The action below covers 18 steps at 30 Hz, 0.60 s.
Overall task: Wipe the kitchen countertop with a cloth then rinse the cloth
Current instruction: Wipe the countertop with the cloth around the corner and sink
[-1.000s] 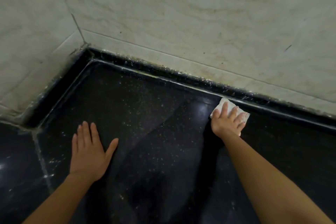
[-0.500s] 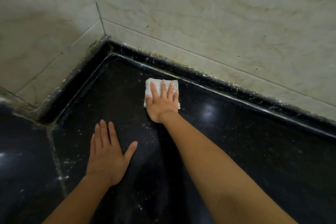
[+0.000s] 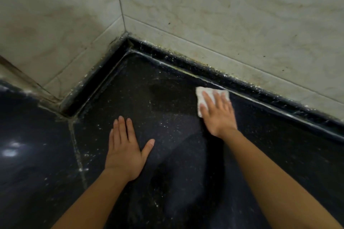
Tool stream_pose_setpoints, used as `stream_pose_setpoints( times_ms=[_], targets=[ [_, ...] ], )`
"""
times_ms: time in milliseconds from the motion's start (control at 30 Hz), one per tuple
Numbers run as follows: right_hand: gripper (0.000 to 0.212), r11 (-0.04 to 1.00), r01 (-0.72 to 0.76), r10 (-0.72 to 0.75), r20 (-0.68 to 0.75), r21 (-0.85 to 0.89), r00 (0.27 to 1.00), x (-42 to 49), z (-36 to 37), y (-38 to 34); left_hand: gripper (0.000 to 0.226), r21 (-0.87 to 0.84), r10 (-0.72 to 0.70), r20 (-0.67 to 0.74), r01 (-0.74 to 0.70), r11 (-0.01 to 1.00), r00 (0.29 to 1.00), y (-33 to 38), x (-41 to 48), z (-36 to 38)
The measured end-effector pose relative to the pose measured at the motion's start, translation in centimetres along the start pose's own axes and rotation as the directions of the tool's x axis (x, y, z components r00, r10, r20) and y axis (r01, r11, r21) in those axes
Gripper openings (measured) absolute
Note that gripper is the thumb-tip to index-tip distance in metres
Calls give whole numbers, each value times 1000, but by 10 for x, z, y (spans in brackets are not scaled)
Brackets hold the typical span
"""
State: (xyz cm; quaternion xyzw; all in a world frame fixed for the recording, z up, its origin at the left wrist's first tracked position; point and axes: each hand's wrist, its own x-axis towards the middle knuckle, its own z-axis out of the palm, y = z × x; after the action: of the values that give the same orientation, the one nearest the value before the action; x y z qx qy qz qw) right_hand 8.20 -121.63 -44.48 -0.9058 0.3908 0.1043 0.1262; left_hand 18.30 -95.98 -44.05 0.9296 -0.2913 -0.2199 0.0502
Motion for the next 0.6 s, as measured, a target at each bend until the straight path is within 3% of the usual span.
stream_pose_setpoints(
  times_ms=[100, 200, 600],
  targets=[
    [55, 980, -193, 196, -43, 54, 980, -5, 2, 10, 99, -6, 1, -16, -1, 1000, 1000, -1, 1, 2],
    [56, 949, -295, 300, -40, 108, 953, 2, 7, -18, 104, 1, 7, -28, -7, 1000, 1000, -2, 3, 3],
    [57, 996, 73, -75, 52, 48, 996, 79, 10, -177, 95, 54, -12, -48, 15, 998, 999, -4, 7, 11]
  ],
)
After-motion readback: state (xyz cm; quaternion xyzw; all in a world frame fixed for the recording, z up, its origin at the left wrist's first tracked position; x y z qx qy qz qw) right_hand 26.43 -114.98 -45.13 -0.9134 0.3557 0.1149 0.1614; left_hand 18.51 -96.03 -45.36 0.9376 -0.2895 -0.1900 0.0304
